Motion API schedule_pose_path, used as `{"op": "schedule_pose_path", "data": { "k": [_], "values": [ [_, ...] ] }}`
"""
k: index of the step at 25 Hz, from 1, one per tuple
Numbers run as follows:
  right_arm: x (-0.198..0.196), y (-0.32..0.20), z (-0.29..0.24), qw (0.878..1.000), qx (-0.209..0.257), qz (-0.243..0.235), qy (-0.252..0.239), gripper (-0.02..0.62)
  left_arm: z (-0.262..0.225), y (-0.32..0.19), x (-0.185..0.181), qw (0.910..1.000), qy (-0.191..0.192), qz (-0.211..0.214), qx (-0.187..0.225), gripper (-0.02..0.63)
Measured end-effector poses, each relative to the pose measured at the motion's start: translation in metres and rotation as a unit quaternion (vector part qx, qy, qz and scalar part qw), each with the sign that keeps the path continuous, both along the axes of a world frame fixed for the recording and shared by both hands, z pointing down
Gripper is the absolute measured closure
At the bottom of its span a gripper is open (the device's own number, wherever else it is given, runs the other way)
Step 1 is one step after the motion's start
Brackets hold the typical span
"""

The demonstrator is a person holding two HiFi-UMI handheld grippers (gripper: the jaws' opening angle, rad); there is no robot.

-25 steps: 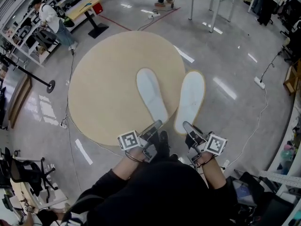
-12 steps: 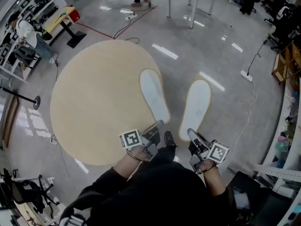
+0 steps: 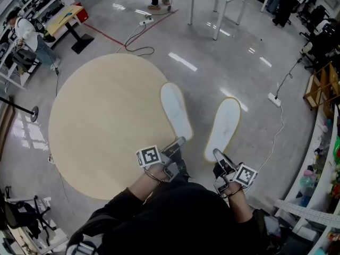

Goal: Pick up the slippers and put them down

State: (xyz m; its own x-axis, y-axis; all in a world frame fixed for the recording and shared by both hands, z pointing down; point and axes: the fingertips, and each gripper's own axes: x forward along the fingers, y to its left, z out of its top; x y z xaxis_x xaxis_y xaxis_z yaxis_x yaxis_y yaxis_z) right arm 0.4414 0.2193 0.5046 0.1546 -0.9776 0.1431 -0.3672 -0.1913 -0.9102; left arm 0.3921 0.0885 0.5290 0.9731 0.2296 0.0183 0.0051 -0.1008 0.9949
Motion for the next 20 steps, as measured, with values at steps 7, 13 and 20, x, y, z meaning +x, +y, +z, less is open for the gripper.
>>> {"op": "schedule_pose_path", "data": {
  "k": [7,13,20],
  "values": [
    [0.039,-0.077,0.006,0.998,-0.014,-0.058,0.003,0.554,0.008,-0.066,0.017,0.9984,-0.009,-0.056,0.003,0.563],
    [0.049,-0.126,0.022,0.993,-0.027,-0.114,-0.017,0.554,0.008,-0.103,0.003,0.9936,-0.021,-0.111,0.003,0.563],
    [0.051,-0.193,0.057,0.981,-0.062,-0.180,-0.034,0.554,0.022,-0.149,-0.026,0.9804,-0.023,-0.195,-0.006,0.563]
  ]
}}
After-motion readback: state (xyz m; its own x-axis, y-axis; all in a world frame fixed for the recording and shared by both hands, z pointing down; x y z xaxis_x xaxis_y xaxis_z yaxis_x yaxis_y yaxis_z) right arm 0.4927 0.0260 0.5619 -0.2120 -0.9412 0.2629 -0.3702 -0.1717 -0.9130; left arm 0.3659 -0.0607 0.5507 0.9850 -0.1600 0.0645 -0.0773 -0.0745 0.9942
